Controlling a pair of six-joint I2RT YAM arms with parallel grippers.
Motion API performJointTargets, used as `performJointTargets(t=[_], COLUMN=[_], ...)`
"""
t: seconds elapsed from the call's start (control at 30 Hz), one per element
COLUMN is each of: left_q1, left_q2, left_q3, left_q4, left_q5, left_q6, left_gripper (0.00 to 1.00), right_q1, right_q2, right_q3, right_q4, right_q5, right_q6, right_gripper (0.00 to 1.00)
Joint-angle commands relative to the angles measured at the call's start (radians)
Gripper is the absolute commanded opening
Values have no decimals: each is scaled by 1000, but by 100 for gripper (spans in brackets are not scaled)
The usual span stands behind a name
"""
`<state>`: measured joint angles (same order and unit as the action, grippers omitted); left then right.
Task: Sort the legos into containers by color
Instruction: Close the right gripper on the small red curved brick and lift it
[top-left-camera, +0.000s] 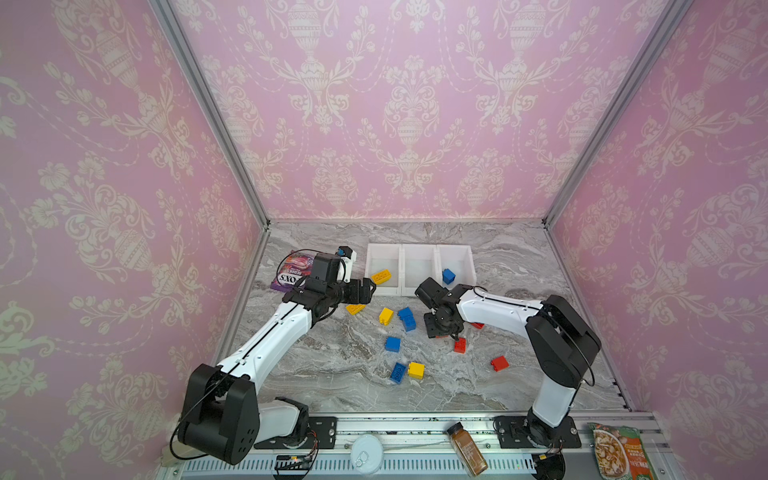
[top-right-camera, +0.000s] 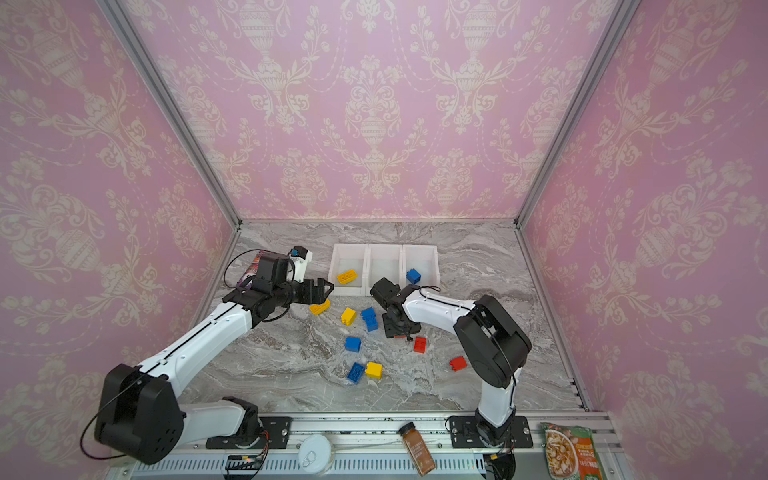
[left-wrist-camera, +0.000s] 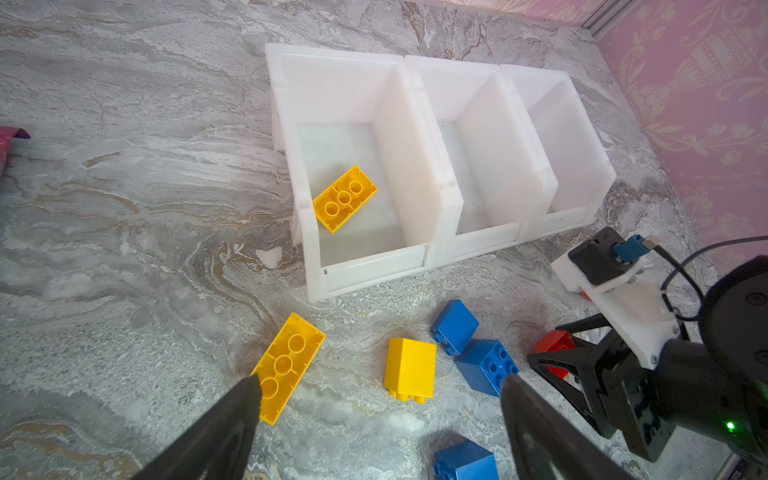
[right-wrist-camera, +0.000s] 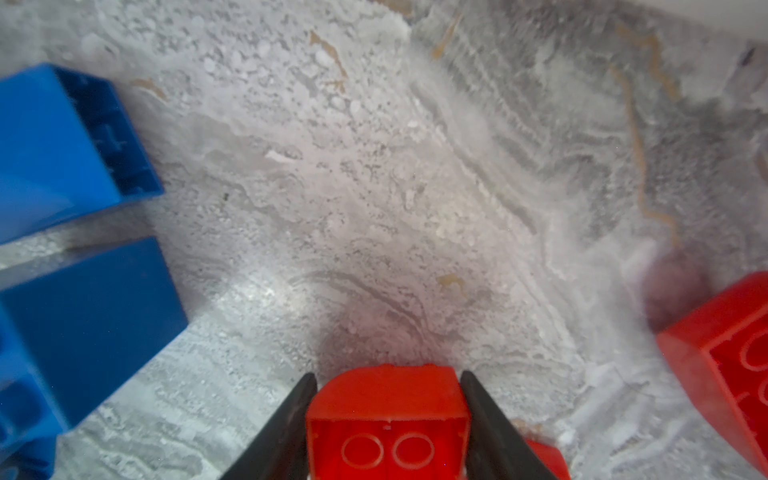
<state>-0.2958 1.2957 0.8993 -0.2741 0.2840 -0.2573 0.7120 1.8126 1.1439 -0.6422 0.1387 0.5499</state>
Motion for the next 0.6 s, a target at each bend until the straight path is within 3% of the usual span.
performJointTargets(t=[0.0, 0.57], left_q1=[9, 11], left_q2=[-4, -4], left_q3=[-10, -12], left_q4=[8, 4], left_q5=[27, 21], left_q6=[-13, -13], left_gripper=[92, 93], right_q1=[6, 4], right_q2=[13, -51], right_q3=[22, 81], right_q4=[-33, -75], right_q5=[13, 16], right_q6=[7, 5], right_gripper=[52, 47])
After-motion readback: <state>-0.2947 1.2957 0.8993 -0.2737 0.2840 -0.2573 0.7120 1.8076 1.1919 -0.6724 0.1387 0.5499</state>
